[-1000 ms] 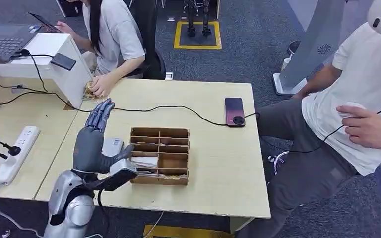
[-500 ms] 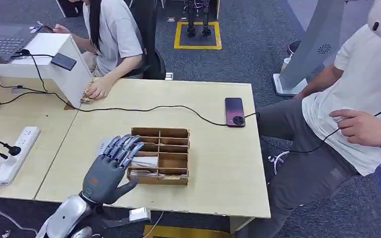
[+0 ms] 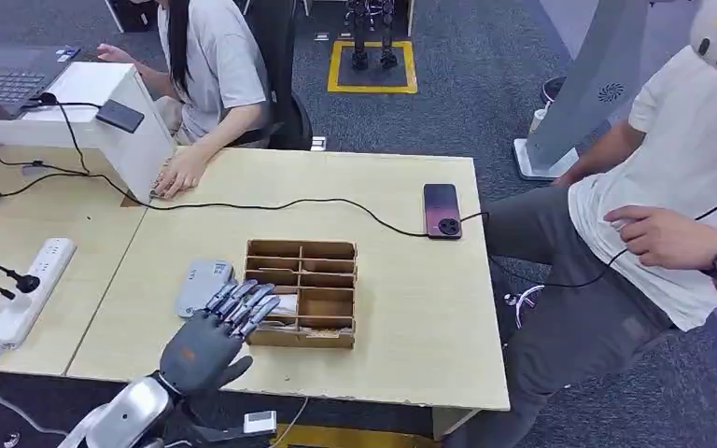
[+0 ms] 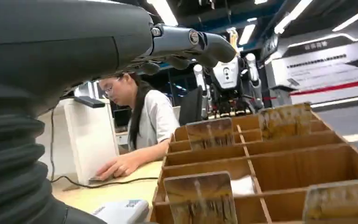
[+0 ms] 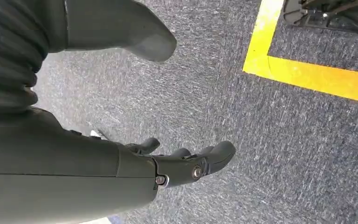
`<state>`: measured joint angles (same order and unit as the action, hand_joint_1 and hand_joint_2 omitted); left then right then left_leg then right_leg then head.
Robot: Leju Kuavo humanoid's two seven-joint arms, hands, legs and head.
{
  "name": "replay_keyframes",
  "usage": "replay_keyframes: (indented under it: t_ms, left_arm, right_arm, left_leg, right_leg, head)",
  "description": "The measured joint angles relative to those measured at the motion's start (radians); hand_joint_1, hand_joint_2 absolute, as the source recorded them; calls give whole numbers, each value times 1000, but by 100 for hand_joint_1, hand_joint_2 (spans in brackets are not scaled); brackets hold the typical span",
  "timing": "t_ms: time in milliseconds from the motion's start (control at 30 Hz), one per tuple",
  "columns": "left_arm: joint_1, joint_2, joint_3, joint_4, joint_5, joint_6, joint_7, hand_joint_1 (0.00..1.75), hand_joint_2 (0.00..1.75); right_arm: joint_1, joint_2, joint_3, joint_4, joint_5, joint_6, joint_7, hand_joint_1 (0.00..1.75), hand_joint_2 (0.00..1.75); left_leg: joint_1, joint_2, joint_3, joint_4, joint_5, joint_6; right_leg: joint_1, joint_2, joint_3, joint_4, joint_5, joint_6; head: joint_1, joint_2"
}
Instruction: Pass the card to the sensor for recognition and then transmit it.
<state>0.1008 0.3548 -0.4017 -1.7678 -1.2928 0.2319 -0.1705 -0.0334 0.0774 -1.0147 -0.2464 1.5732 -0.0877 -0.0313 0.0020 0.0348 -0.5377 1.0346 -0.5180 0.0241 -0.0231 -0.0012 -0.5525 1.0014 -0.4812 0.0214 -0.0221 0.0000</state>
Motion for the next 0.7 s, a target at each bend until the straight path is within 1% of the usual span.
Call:
replay_keyframes:
  t_ms: [333,500,700]
  left_arm:
    - [-23,26,-23,36,13,-33,23,0,175]
    - [-29,32,-25,44,14,-36,28,0,175]
    - [-41,32,-25,50,29,-59,42,0,175]
  right_arm:
    - [-1,0,0,0,0,0,-8,0,175]
    - [-1,0,0,0,0,0,-8,0,175]
    - [-1,0,0,0,0,1,-8,0,175]
  left_leg:
    - [0,0,0,0,0,0]
    - [0,0,0,0,0,0]
    - [0,0,0,0,0,0]
  right_leg:
    - [0,0,0,0,0,0]
    - [0,0,0,0,0,0]
    - [0,0,0,0,0,0]
  head:
    - [0,0]
    - [0,0]
    - [0,0]
